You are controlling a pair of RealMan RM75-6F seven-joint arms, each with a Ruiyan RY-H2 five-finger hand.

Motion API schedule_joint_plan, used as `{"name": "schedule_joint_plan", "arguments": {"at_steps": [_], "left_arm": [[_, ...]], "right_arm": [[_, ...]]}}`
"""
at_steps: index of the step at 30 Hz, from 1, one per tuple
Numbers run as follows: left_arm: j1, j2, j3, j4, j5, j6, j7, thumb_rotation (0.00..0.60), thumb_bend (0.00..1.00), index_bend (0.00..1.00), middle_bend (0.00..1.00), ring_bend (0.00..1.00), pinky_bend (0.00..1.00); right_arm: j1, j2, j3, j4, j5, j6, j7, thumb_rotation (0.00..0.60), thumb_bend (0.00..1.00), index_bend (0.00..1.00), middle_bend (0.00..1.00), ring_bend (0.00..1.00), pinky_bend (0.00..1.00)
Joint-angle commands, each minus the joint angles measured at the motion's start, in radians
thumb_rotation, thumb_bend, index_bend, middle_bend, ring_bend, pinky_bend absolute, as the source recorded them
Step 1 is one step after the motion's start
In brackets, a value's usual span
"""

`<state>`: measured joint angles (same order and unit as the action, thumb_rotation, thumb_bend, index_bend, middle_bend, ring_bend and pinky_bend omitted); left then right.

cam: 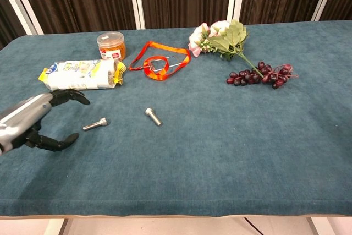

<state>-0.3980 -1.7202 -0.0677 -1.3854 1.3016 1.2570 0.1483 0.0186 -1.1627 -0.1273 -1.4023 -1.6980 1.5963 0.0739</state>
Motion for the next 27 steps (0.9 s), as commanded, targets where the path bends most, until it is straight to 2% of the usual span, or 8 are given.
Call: {"name": "schedule_joint_plan", "arguments": {"at_steps": [1,10,16,20,27], "left_arm": [[-0.016,-0.084,-0.034,0.112,-0.028,-0.039,-0.046,0.6,0.37,0.3,0.13,0.05,0.03],[-0.022,-0.128,-0.07,0.211,-0.05,-0.069,-0.09,0.6,0.38,0.34,0.15,0.07,0.04],[-0.028,-0.142,-0.08,0.236,-0.045,-0.076,-0.11,0.6,0.38,0.41,0.16,0.08,0.05],[-0.03,-0.156,-0.088,0.26,-0.036,-0.069,-0.124,0.6,0.38,0.48,0.2,0.12,0.07],[-0.039,-0.161,-0.097,0.275,-0.052,-0.099,-0.109,0.6,0.39,0.5,0.21,0.12,0.08]], "right_arm": [[-0.038,-0.04,-0.008,0.083,-0.006,0.043,0.075,0.6,0.21,0.0,0.0,0.0,0.0],[-0.042,-0.038,0.005,0.098,0.002,0.03,0.102,0.6,0.21,0.0,0.0,0.0,0.0],[-0.044,-0.037,0.012,0.092,0.005,0.024,0.1,0.6,0.21,0.0,0.0,0.0,0.0],[-0.045,-0.035,0.014,0.092,0.007,0.017,0.099,0.6,0.21,0.0,0.0,0.0,0.0],[-0.049,-0.03,0.018,0.09,0.006,0.019,0.11,0.6,0.21,0.0,0.0,0.0,0.0]]}}
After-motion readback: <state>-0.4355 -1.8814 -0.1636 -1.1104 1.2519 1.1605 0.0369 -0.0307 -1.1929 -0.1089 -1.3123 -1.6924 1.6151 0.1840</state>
